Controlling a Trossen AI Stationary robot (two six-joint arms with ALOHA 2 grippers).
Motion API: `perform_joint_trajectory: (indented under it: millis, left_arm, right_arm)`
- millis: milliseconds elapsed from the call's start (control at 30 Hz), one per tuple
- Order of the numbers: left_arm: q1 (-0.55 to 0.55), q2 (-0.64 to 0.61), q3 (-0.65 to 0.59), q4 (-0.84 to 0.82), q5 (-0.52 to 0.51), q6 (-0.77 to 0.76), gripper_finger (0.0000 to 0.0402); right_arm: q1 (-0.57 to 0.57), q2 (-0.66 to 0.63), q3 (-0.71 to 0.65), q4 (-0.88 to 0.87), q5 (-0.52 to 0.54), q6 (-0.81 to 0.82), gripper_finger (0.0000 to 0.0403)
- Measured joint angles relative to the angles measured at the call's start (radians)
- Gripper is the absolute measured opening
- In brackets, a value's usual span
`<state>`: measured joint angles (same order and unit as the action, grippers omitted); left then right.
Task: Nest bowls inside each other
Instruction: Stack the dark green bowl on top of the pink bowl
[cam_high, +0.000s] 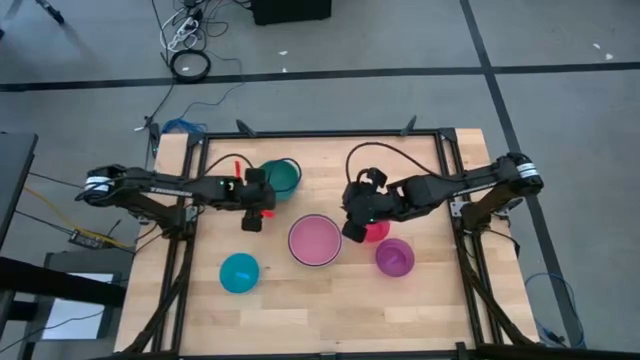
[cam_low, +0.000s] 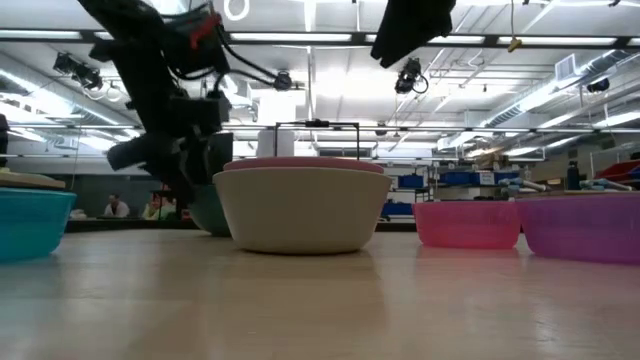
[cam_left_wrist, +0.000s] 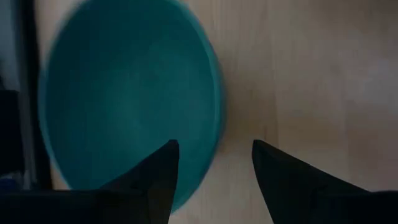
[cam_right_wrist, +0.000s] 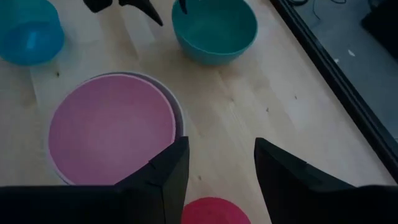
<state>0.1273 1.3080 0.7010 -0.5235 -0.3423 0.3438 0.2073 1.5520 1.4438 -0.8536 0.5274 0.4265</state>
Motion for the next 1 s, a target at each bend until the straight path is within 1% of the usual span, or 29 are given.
perform_joint_trajectory:
  millis: [133, 200, 267, 367, 400, 433, 500, 567, 667, 733, 833, 867, 1000]
  left_arm:
    - [0.031, 0.066, 0.0, 0.038, 0.015, 0.015, 0.021]
    - [0.042, 0.089, 0.0, 0.053, 0.015, 0.024, 0.019]
    - [0.049, 0.096, 0.0, 0.057, 0.015, 0.038, 0.0146]
    - [0.05, 0.095, 0.007, 0.05, 0.017, 0.045, 0.0044]
    - [0.049, 0.093, 0.012, 0.035, 0.019, 0.042, 0.0024]
    - [0.049, 0.091, 0.019, 0.026, 0.015, 0.04, 0.0016]
    - [0.049, 0.09, 0.05, 0.021, 0.015, 0.022, 0.0009]
    - [0.039, 0.085, 0.088, -0.023, 0.014, 0.01, 0.0007]
    - [0.005, 0.078, 0.178, -0.088, 0.029, -0.011, 0.0006]
    - [-0.025, 0.074, 0.245, -0.126, 0.103, -0.032, 0.0005]
    - [-0.088, 0.075, 0.32, -0.141, 0.247, -0.071, 0.0004]
    - [-0.112, 0.075, 0.339, -0.14, 0.273, -0.087, 0.0004]
    - [-0.203, 0.076, 0.366, -0.1, 0.284, -0.126, 0.0004]
  right_arm:
    - [0.0, 0.0, -0.024, 0.003, 0.0, 0.016, 0.0168]
    - [0.0, 0.0, -0.029, -0.003, 0.0, 0.02, 0.0167]
    - [0.0, 0.0, -0.029, -0.001, 0.0, 0.025, 0.0167]
    - [0.0, 0.0, -0.029, -0.002, 0.0, 0.025, 0.0167]
    - [0.0, 0.0, -0.029, -0.001, 0.0, 0.025, 0.0166]
    - [0.0, 0.0, -0.029, -0.001, 0.0, 0.025, 0.0166]
    - [0.0, 0.0, -0.029, -0.003, 0.003, 0.025, 0.0165]
    - [0.0, 0.0, -0.029, -0.012, 0.021, 0.029, 0.0165]
    - [0.0, -0.001, -0.029, -0.069, 0.061, 0.076, 0.0165]
    - [0.0, -0.002, -0.029, -0.134, 0.08, 0.135, 0.0165]
    - [0.003, -0.002, -0.029, -0.261, 0.1, 0.238, 0.0164]
    - [0.008, -0.002, -0.029, -0.297, 0.106, 0.274, 0.0164]
    - [0.044, -0.003, -0.029, -0.4, 0.132, 0.389, 0.0164]
